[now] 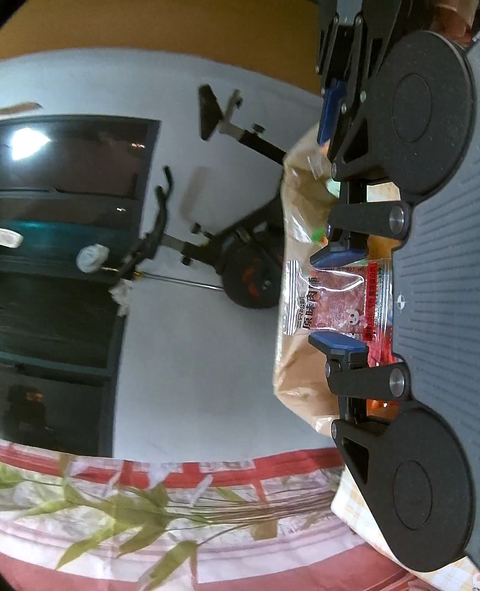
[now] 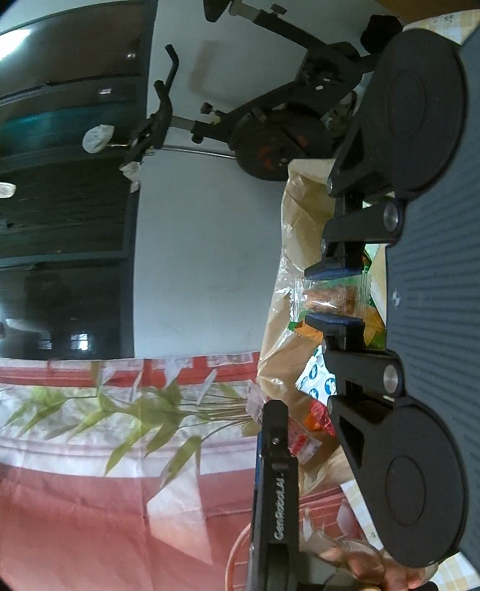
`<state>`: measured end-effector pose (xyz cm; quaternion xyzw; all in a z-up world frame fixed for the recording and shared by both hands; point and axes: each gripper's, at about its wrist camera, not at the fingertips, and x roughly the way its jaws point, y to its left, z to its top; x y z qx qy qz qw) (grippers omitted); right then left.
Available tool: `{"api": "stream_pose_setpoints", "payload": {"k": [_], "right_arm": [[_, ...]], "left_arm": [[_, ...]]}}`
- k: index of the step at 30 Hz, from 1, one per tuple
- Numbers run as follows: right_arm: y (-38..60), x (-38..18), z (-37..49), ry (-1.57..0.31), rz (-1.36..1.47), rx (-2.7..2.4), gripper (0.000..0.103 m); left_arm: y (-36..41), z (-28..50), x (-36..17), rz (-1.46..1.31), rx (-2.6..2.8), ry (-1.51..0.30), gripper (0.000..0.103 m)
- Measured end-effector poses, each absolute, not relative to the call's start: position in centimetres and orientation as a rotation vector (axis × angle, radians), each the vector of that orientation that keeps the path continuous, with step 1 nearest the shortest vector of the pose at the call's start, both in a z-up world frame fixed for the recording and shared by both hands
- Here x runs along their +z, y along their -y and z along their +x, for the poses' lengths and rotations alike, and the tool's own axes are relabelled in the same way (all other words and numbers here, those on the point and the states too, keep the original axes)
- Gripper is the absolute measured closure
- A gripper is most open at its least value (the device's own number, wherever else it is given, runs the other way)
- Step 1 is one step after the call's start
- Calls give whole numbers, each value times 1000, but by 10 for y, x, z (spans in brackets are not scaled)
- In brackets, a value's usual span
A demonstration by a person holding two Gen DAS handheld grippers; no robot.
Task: Organize snacks
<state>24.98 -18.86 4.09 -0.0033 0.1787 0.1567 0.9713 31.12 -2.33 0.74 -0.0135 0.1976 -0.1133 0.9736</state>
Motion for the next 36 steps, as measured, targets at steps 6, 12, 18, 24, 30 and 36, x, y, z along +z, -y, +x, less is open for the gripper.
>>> {"api": "stream_pose_setpoints", "payload": {"k": [6, 12, 18, 24, 30, 36], "right_arm": [[197, 33, 260, -432, 23, 262, 73], [202, 40, 243, -418, 21, 229, 38], [206, 54, 223, -418, 56, 202, 16], [202, 72, 192, -420, 67, 196, 6], [193, 90, 153, -401, 65, 175, 2], [183, 112, 114, -376, 64, 142, 1]], "left_arm": [[14, 314, 1, 10, -226, -462, 26], [-5, 304, 8, -39, -241, -472, 12], [-10, 275, 29, 2, -221, -446, 9], [-15, 239, 51, 14, -192, -410, 7], [-21, 202, 69, 3, -191, -381, 5], [-25, 164, 83, 21, -154, -347, 5]]}}
